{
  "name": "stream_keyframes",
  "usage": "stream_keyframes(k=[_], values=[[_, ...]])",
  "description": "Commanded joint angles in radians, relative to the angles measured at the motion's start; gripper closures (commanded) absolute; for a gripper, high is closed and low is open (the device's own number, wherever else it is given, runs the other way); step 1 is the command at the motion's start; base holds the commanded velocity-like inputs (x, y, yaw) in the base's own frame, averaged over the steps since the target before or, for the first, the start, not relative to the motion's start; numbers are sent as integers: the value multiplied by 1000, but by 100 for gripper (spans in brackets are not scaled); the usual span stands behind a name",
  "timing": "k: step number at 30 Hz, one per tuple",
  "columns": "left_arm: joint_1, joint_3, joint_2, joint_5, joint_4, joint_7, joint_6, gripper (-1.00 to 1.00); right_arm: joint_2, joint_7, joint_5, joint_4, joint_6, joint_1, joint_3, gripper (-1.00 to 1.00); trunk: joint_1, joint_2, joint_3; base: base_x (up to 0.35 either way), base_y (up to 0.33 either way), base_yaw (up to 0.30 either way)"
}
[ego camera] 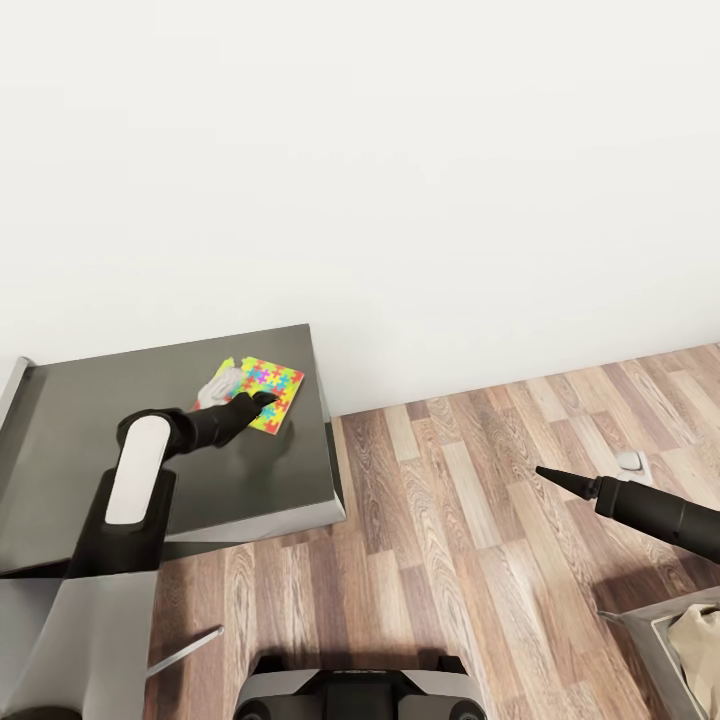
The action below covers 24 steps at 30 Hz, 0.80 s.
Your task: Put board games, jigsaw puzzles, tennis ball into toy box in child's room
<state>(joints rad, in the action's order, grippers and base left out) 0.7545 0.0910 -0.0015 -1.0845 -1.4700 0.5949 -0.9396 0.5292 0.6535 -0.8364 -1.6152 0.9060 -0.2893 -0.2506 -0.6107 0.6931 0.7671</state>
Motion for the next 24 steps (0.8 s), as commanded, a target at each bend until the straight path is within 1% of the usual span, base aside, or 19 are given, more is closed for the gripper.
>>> stream_keyframes(k=[1, 3, 4, 7, 8, 10, 11, 13, 14, 16, 17, 19, 22, 24], values=[[-2, 9, 2, -11, -11, 9, -3, -100, 0, 3, 0, 0, 5, -1, -1, -100, 0, 1, 1, 0, 0, -4], [-13, 39, 7, -12, -33, 7, -5, -100, -1, 3, 0, 0, 5, -1, -1, -100, 0, 1, 1, 0, 0, -3], [-13, 39, 7, -12, -33, 7, -5, -100, -1, 3, 0, 0, 5, -1, -1, -100, 0, 1, 1, 0, 0, -3], [-33, 100, 14, -14, -65, 4, -11, -100, -2, 3, 0, 0, 5, -1, -1, -100, 0, 1, 1, 0, 0, -2], [-33, 100, 14, -14, -65, 4, -11, -100, -2, 3, 0, 0, 5, -1, -1, -100, 0, 1, 1, 0, 0, -1], [-43, 137, 18, -18, -86, -1, -14, -100, -2, 3, 0, 0, 5, -1, -1, -100, 0, 1, 1, 0, 0, -1], [-43, 137, 18, -18, -86, -1, -14, -100, -2, 3, 0, 0, 5, -1, -1, -100, 0, 1, 1, 0, 0, 0], [-51, 170, 21, -21, -103, -13, -16, -100, -2, 3, 0, 0, 5, -1, -1, -100, 0, 1, 1, 0, 0, 0], [-51, 170, 21, -21, -103, -13, -16, -100, -2, 3, 0, 0, 5, -1, -1, -100, 0, 1, 1, 0, 0, 0], [-61, 201, 25, -23, -114, -30, -17, -100, -3, 2, 0, 0, 5, -1, 0, -100, 0, 1, 1, 0, 0, 0], [-61, 201, 25, -23, -114, -30, -17, -100, -3, 2, 0, 0, 5, -1, 0, -100, 0, 1, 1, 0, 0, 0], [-70, 224, 28, -25, -121, -49, -19, -100, -4, 1, 0, 0, 5, -1, 0, -100, 0, 1, 1, 0, 0, 0], [-74, 232, 30, -26, -123, -57, -20, -100, -4, 1, 0, 0, 5, -1, 0, -100, 0, 1, 1, 0, 0, 0], [-79, 245, 32, -26, -127, -68, -21, -100, -5, 0, 0, 0, 5, -1, 1, -100, 0, 1, 1, 0, 0, 0]])
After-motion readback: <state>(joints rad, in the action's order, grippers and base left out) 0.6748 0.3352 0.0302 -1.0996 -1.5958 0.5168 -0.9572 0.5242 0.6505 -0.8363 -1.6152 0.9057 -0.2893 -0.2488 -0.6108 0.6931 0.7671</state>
